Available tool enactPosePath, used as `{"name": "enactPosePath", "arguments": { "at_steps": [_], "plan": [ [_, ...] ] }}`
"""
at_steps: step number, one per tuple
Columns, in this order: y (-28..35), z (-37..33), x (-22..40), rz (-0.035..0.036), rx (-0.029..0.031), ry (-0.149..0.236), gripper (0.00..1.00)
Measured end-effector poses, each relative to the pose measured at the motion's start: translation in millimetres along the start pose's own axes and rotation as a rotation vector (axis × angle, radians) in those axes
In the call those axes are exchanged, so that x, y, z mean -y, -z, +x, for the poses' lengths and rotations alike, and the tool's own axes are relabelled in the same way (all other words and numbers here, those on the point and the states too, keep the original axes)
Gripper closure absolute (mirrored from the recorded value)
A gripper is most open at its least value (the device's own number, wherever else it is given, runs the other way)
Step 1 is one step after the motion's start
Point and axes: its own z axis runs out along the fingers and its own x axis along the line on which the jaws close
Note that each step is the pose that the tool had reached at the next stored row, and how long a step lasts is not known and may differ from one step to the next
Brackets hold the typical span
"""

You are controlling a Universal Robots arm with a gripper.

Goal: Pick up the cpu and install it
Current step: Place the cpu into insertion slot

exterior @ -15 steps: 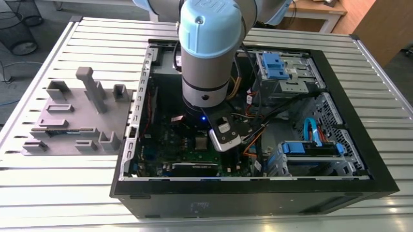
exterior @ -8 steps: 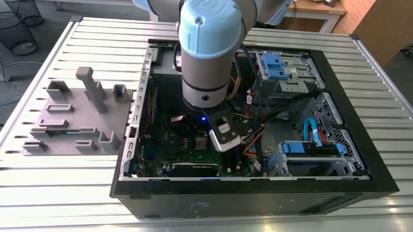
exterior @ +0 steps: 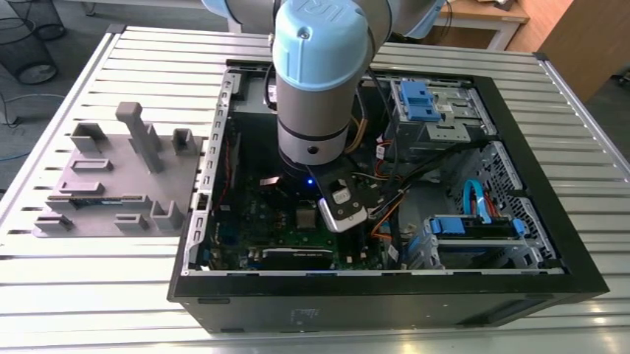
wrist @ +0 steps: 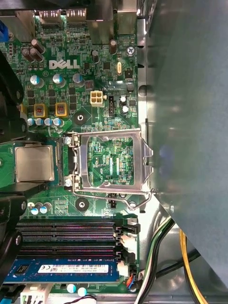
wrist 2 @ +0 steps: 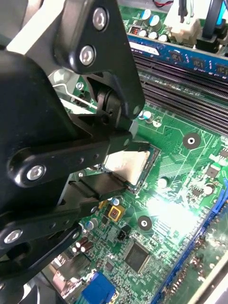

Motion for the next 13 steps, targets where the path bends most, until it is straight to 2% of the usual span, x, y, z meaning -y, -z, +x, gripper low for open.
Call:
{"name": "enactPosePath", "arguments": {
  "at_steps": [8,9,10,13],
  "plan": [
    [-0.2,-0.1,0.0,0.0001,0.0003,0.0,0.55],
    [-0.2,-0.2,0.0,0.0003,0.0003,0.0,0.56],
    [-0.2,-0.1,0.0,0.0002,0.0,0.0,0.61],
    [-0.4,0.0,0.0,0.0001,0.0,0.0,0.61]
  ]
}}
